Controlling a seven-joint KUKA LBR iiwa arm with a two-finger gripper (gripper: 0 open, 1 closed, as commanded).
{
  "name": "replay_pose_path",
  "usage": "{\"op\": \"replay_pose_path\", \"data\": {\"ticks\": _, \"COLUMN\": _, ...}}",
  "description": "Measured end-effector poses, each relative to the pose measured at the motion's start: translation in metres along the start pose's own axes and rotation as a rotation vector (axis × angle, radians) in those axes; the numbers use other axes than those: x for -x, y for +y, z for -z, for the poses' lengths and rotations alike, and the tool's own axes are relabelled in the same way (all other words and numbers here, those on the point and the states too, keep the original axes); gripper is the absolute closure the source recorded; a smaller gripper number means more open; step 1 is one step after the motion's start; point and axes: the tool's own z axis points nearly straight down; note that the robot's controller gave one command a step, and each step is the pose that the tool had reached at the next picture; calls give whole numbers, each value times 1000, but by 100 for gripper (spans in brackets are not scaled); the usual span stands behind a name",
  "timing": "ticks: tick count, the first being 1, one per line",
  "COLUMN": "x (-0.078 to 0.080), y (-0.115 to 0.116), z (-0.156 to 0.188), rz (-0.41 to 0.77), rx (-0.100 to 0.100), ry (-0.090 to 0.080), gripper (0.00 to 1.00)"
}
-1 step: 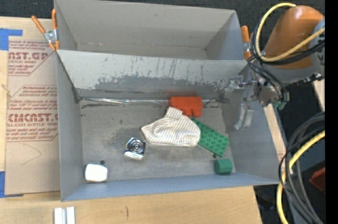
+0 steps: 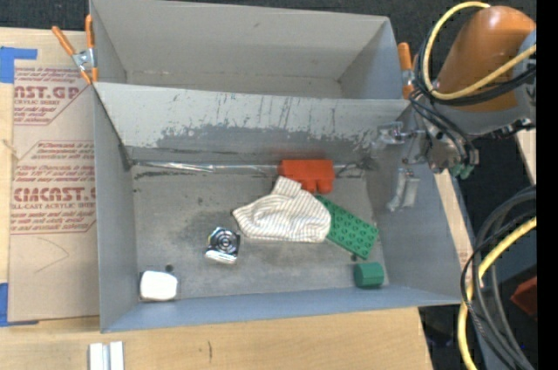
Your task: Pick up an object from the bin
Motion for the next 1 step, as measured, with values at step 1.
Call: {"op": "replay_pose_path", "data": {"ticks": 1, "x": -22, "y": 19, "z": -48, "rz": -23, "rx": -1, "ry": -4, "gripper": 0}}
